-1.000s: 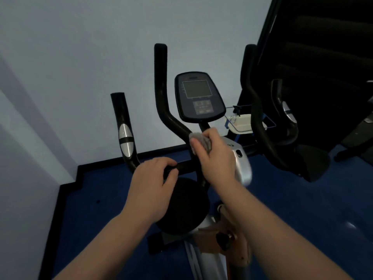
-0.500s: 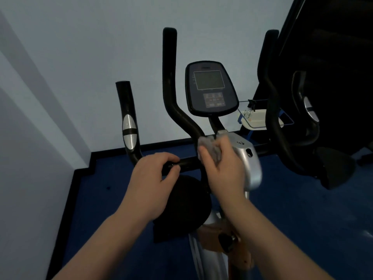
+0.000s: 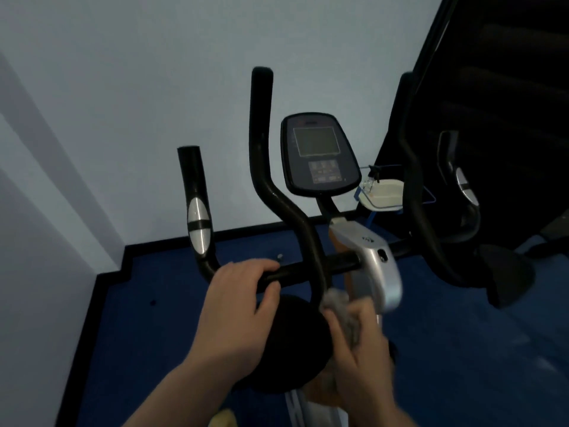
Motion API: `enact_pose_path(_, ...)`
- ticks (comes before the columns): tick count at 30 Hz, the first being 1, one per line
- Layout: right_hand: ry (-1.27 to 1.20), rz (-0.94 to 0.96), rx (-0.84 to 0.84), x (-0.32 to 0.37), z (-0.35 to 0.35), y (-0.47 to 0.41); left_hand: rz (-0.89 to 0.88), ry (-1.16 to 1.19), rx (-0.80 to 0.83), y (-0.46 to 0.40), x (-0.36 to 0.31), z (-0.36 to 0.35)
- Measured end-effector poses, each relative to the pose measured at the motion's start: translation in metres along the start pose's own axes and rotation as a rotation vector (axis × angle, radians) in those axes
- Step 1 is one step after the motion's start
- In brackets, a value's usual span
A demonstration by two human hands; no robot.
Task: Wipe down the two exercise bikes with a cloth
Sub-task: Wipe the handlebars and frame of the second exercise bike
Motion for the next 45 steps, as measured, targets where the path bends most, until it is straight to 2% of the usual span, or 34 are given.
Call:
enact_pose_path(2, 0.074, 0.047, -0.015, -0.003, 0.001, -0.009, -0.021, -0.029, 0.017, -0.002, 0.001, -0.002)
enact_pose_path(7, 0.215, 0.173, 0.056, 0.048, -0.009, -0.105, -0.075, -0.096, 0.055, -0.007, -0.005, -0.002)
enact_pose_path(11, 0.16, 0.112, 0.046, 0.027, -0.003, -0.072, -0.109, 0.03, 0.047, -0.01, 0.002, 0.004)
enact_pose_path(15, 0.241, 0.214, 0.057, 0.04, -0.01, -0.093, -0.15, 0.132, -0.106, -0.042, 0.015, 0.028)
enact_pose_path(18, 0.325, 0.324, 0.072, 0.082, -0.031, -0.143, -0.249, 0.061, -0.209, -0.081, 0.02, 0.051)
enact_pose_path(21, 0.314, 0.36, 0.144, 0.086, -0.034, -0.151, -0.288, -0.029, -0.329, -0.119, 0.03, 0.073)
enact_pose_path(24, 0.252, 0.363, 0.221, 0.067, -0.021, -0.126, -0.248, -0.077, -0.271, -0.152, 0.043, 0.084)
enact_pose_path(26, 0.326, 0.42, 0.196, 0.07, -0.026, -0.133, -0.194, -0.102, -0.19, -0.163, 0.052, 0.082)
enact_pose_path(28, 0.368, 0.456, 0.159, 0.096, -0.046, -0.154, -0.178, -0.165, -0.206, -0.166, 0.057, 0.079)
enact_pose_path(31, 0.307, 0.423, 0.143, 0.123, -0.068, -0.182, -0.168, -0.204, -0.295, -0.165, 0.056, 0.077)
enact_pose_path(35, 0.262, 0.335, 0.168, 0.094, -0.05, -0.162, -0.17, -0.14, -0.354, -0.165, 0.055, 0.075)
enact_pose_path(38, 0.27, 0.36, 0.164, 0.092, -0.054, -0.166, -0.177, -0.145, -0.399, -0.165, 0.056, 0.073)
enact_pose_path(42, 0.247, 0.385, 0.079, 0.131, -0.082, -0.201, -0.155, -0.159, -0.394, -0.169, 0.057, 0.074)
enact_pose_path(45, 0.191, 0.333, 0.126, 0.116, -0.071, -0.189, -0.135, -0.165, -0.394, -0.17, 0.057, 0.073)
Point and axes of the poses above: each hand's wrist, its own y-axis away from the middle knuckle, its own z-axis out of the back of the hand, x = y × z, the point moved 3 cm from there along -y, towards the middle knuckle, and after that the axes turned 5 degrees about -z, right-handed, at the moved point
